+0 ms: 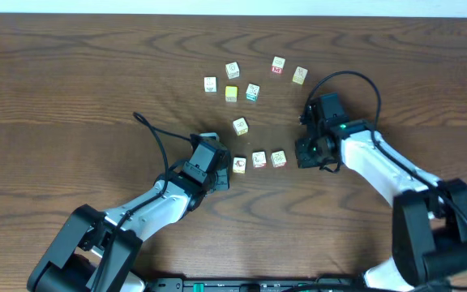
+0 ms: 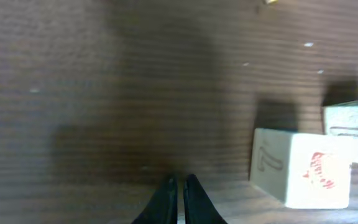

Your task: Lift 3 blocks

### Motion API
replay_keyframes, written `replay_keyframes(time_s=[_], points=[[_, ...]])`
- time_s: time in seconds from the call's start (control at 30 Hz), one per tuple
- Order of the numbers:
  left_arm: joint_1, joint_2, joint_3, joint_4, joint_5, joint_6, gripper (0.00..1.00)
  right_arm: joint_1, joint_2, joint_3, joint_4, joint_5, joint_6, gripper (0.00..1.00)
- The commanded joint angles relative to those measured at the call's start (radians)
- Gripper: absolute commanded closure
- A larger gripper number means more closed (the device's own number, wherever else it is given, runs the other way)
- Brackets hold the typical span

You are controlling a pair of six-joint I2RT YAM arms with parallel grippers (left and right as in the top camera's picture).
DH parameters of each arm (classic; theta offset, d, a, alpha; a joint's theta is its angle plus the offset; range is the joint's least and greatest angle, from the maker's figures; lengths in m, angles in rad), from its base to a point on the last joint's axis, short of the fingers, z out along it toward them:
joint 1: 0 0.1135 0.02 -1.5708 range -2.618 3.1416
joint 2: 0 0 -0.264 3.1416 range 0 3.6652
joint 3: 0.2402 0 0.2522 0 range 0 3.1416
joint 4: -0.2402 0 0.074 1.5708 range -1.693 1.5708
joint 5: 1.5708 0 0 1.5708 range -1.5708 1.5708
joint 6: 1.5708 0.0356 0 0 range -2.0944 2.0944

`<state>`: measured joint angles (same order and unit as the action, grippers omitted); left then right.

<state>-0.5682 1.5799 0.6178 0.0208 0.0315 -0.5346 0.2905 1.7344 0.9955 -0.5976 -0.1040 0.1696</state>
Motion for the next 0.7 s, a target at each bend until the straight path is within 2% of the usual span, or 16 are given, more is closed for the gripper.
replay_keyframes(time_s=[0.0, 0.67], points=[[0.001, 0.014, 0.006, 0.008, 0.023, -0.002, 0.93, -0.001, 0.034, 0.010, 0.019, -0.064, -0.082, 0.99], [0.000, 0.014, 0.006, 0.094, 0.089, -0.067, 0.93, -0.001, 0.052, 0.010, 0.051, -0.254, -0.097, 0.99]])
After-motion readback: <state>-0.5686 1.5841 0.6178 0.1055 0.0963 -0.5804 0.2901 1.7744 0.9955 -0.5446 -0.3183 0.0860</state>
